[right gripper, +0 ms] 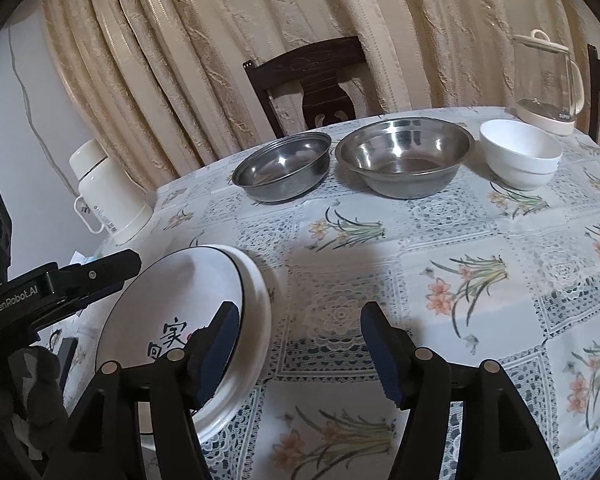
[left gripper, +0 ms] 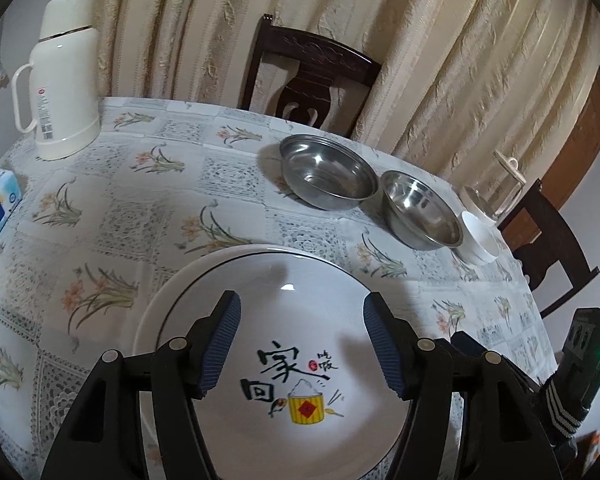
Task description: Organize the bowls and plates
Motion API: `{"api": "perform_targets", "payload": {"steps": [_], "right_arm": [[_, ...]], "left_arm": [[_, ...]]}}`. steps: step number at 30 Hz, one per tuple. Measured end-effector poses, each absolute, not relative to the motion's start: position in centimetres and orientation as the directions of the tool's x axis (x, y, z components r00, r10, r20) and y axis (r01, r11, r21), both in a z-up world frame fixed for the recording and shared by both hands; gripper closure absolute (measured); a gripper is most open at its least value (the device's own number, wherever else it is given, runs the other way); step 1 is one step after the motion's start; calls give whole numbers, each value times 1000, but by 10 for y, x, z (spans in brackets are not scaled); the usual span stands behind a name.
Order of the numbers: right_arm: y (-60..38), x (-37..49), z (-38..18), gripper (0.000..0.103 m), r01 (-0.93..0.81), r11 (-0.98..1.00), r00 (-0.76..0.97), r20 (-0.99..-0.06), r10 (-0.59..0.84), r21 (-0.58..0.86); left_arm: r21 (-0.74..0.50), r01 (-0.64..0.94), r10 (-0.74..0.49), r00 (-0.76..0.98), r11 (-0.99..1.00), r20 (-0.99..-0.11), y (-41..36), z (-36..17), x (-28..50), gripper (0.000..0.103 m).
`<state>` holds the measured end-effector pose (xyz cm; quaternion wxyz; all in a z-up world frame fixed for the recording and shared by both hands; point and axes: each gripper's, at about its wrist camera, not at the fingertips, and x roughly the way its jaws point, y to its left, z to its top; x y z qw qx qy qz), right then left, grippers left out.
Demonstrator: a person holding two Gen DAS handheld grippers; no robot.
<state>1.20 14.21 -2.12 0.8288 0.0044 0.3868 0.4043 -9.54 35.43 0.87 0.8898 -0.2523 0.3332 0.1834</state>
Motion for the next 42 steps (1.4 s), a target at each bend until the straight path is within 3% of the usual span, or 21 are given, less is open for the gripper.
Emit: {"api": "perform_targets", "payload": {"steps": [21,29,42], "right_arm": [[147,67,-10,36,-615,638,284,-624,727,463],[185,99,-9,34,-606,616,236,-626,743,503],[251,137,-31,34,-556,604,167,-635,754,572]], "left_arm": [[-320,-488,152,706,812,-692,407,39,-16,38],[-244,-519,185,643,819,-743,450,23,35,38],[-263,-493,118,615,829,-779,492,-13,92,38]]}}
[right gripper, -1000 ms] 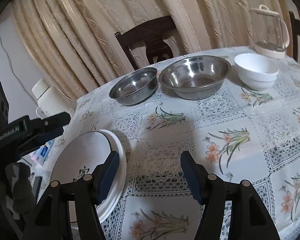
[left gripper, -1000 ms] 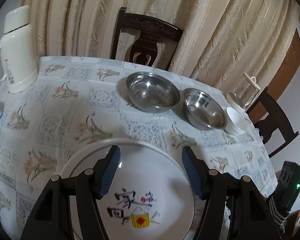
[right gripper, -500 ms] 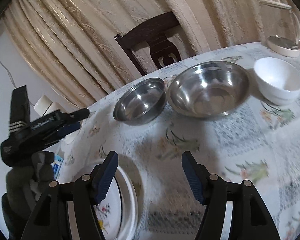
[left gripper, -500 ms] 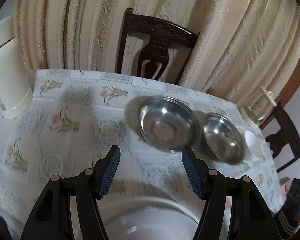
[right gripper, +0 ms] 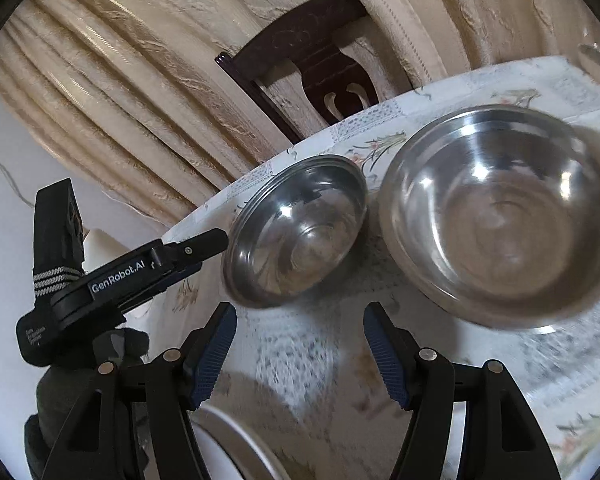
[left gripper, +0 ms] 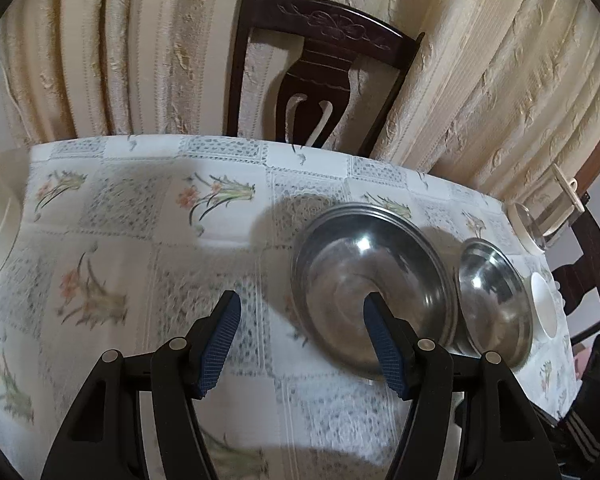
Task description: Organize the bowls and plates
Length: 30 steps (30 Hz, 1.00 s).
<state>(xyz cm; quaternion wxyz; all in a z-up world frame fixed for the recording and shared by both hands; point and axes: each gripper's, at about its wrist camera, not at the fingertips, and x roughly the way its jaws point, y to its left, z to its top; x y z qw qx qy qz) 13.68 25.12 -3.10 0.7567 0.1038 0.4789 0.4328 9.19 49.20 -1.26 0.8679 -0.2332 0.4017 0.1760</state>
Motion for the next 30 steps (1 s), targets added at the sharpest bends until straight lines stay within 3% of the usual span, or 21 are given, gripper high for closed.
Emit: {"api": "perform_targets", "payload": {"steps": [9,18,24,30], "right_arm": [[273,148,-42,34,-531,625,164,-654,739,572],[284,158,-47,34,-529,650,172,-681,712,545],[291,157,-46,56,-578,638,156,-698,699,509],[292,154,-46,59,-606,636,171,-704,690,477]], "left_arm": [[-278,-477,61,579,834,-813,512,-45,118,38],[-311,-454,-11,552,835,-834,515,-53,134,46],[-321,-420,-55,534,849,-844,512,-56,144,56],[-291,-402,-38,531,868,-847,508,-53,142,61]]}}
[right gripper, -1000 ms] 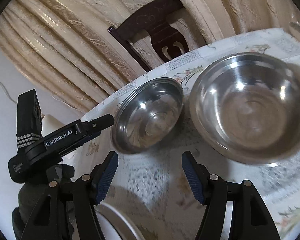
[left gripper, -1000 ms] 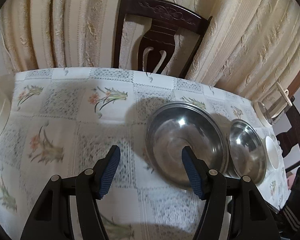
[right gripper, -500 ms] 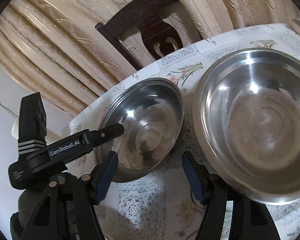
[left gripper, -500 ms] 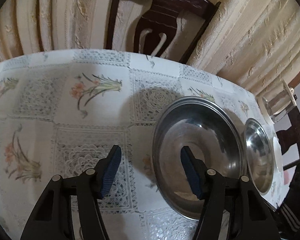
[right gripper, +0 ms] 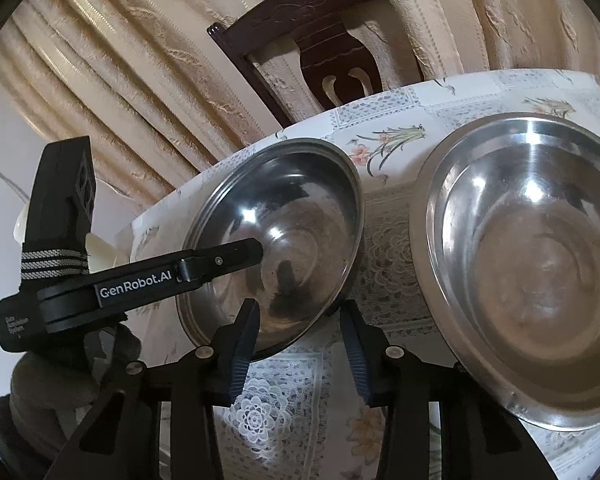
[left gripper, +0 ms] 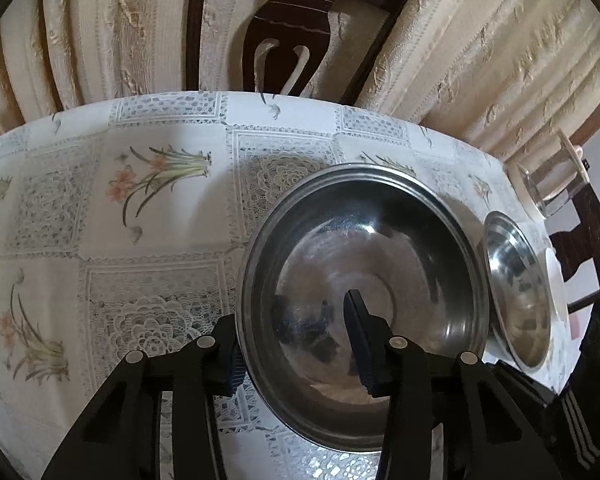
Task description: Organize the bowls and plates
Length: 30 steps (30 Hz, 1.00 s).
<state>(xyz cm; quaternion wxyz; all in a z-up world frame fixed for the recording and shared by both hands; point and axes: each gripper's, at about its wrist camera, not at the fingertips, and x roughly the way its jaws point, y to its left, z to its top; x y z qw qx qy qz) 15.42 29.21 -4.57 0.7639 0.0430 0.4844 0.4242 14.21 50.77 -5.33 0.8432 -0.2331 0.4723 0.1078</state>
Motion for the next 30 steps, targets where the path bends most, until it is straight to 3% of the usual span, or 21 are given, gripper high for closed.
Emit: {"api": "perform_targets", "payload": {"steps": [18,30], "right_arm": [[279,142,-29,60,-623,587,155,-655,740,516],[227,150,4,58,-609,607,265,-591,762,510]], "left_arm": [[-209,-392,47,552,896,-833,490,-17,109,64],[-214,-315,17,597,924,-802,441,15,121,64]]}}
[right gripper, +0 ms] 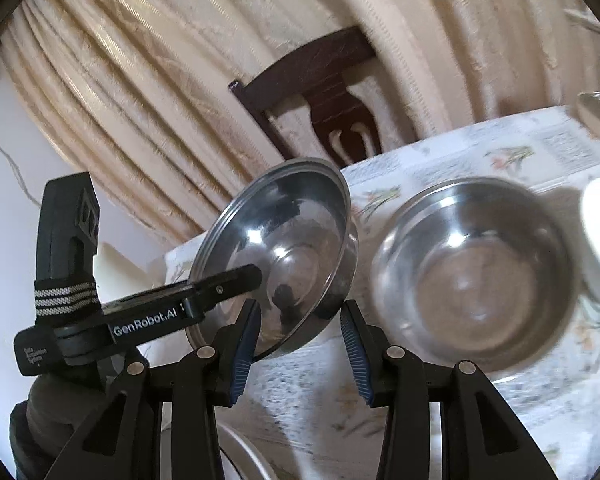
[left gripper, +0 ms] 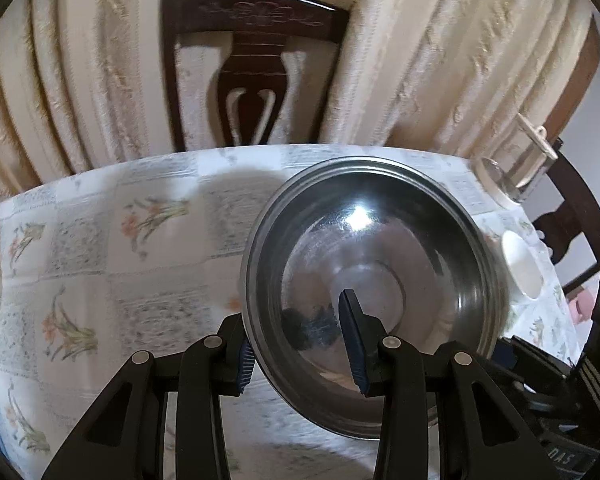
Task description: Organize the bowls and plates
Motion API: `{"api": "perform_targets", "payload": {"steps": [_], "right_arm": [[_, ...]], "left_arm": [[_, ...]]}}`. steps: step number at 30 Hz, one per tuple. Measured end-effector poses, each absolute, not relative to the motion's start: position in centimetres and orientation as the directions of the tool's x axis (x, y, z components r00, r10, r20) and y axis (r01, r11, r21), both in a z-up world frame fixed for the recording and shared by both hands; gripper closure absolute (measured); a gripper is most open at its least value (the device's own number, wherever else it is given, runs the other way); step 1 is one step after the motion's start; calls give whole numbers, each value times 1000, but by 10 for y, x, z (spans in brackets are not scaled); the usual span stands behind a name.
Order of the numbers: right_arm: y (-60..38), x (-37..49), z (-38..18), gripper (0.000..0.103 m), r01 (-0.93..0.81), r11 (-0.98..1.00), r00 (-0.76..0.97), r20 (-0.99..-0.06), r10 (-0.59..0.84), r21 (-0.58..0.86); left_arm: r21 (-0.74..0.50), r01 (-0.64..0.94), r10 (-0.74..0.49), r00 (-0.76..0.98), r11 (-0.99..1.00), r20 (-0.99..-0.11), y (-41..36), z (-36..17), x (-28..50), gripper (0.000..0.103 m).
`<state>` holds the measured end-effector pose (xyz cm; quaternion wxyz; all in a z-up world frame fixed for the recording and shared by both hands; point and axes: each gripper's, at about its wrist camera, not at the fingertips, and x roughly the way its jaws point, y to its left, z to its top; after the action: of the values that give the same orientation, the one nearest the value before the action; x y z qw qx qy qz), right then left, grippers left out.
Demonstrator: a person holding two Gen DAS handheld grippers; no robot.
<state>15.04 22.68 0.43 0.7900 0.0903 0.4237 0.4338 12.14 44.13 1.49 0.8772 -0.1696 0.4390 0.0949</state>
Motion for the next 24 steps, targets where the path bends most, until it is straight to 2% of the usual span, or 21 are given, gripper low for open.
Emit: {"api": "perform_targets", "payload": {"steps": [13,24], "right_arm": [[172,177,-4,58,-520,675,347,-593,726,523],[153,199,-23,58,-466,693,345,-609,715,550]], "left_arm": [[-201,-226,-40,565,953,-824,372,3,176,64],[-174,-224,-26,542,959,-840,356,-15,199,64]]}}
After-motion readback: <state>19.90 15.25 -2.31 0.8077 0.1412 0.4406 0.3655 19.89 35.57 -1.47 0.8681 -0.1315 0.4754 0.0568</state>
